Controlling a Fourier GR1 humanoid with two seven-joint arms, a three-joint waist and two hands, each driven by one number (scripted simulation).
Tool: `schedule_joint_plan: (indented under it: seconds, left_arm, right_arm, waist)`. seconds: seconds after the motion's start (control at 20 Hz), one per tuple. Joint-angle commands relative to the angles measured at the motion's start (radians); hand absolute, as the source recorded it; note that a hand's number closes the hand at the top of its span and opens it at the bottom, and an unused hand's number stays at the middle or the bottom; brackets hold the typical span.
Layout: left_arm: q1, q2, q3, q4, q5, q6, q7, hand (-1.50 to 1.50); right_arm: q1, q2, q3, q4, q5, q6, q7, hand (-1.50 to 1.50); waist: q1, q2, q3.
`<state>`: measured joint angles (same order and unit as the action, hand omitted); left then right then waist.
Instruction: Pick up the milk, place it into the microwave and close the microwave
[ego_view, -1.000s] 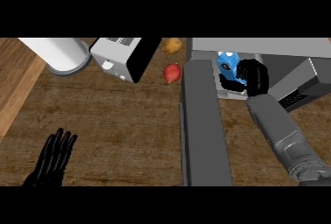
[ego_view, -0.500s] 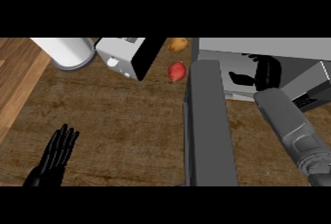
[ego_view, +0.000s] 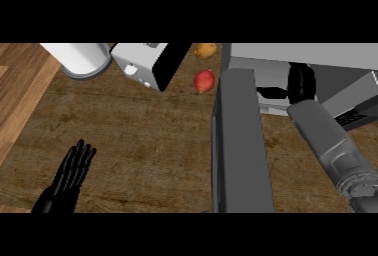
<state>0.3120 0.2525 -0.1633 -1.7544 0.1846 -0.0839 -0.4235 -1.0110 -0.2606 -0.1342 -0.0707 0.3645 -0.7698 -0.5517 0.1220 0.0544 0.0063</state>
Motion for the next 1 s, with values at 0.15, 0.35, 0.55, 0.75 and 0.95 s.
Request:
schedule_joint_plan:
  seconds: [0.15,0.35,0.55,0.75,0.95]
  left_arm:
    - [0.001,-0.011,-0.015,-0.010,0.021,-0.024,-0.001,-1.50]
    - [0.022,0.002,-0.012,-0.035,0.009,-0.025,-0.011,-1.50]
    - [-0.008,-0.046,-0.065,0.004,-0.037,-0.001,-0.019,-1.50]
    - [-0.025,-0.041,-0.061,-0.012,-0.041,0.001,0.005,-1.50]
    - [-0.016,-0.071,-0.092,0.017,-0.088,0.022,-0.036,-1.50]
  right_arm:
    - [0.001,0.035,-0.043,-0.034,-0.045,0.109,-0.071,-1.50]
    - [0.070,0.035,-0.091,-0.054,-0.094,0.183,-0.165,-1.50]
    - [0.095,0.047,-0.136,-0.071,-0.139,0.216,-0.223,-1.50]
    - [0.167,0.073,-0.183,-0.073,-0.187,0.258,-0.295,-1.50]
    - [0.196,0.029,-0.193,-0.062,-0.196,0.362,-0.325,-1.50]
  waist:
    - [-0.004,-0.004,0.000]
    - [-0.020,-0.014,0.000]
    - [-0.041,-0.017,-0.001]
    - [-0.055,-0.021,-0.001]
    - [-0.066,-0.028,-0.002]
